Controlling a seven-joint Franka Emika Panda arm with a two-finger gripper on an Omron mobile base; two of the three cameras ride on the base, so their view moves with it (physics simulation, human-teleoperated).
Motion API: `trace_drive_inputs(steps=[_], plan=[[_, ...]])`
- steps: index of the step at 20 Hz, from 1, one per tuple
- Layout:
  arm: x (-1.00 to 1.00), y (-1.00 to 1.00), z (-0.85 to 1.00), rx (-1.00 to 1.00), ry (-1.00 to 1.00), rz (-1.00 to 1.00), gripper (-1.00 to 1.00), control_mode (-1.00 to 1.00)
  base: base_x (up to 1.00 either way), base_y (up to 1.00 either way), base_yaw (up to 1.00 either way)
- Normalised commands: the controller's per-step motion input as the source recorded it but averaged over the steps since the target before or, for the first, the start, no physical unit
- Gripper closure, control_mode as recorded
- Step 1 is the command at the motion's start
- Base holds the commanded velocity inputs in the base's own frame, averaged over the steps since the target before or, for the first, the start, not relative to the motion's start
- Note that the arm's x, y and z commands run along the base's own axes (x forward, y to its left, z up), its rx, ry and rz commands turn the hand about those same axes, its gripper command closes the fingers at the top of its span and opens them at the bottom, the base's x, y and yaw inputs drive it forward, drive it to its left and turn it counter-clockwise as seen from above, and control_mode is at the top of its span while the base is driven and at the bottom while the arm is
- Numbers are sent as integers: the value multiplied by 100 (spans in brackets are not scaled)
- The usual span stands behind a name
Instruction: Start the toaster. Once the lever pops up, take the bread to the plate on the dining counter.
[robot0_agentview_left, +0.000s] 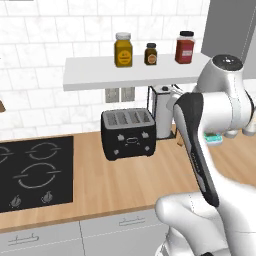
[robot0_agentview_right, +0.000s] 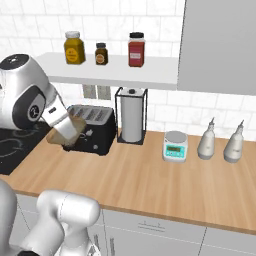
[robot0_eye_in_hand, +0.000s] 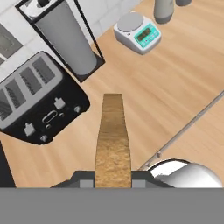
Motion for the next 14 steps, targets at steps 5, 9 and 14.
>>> trace_drive_inputs(steps=[5, 9, 14], plan=[[-34, -11, -20, -1, -5, 2, 100, -100, 0, 0, 0], [-1, -2, -34, -3, -4, 5, 100, -100, 0, 0, 0], [0, 0, -10, -1, 0, 1, 100, 100, -30, -1, 0]])
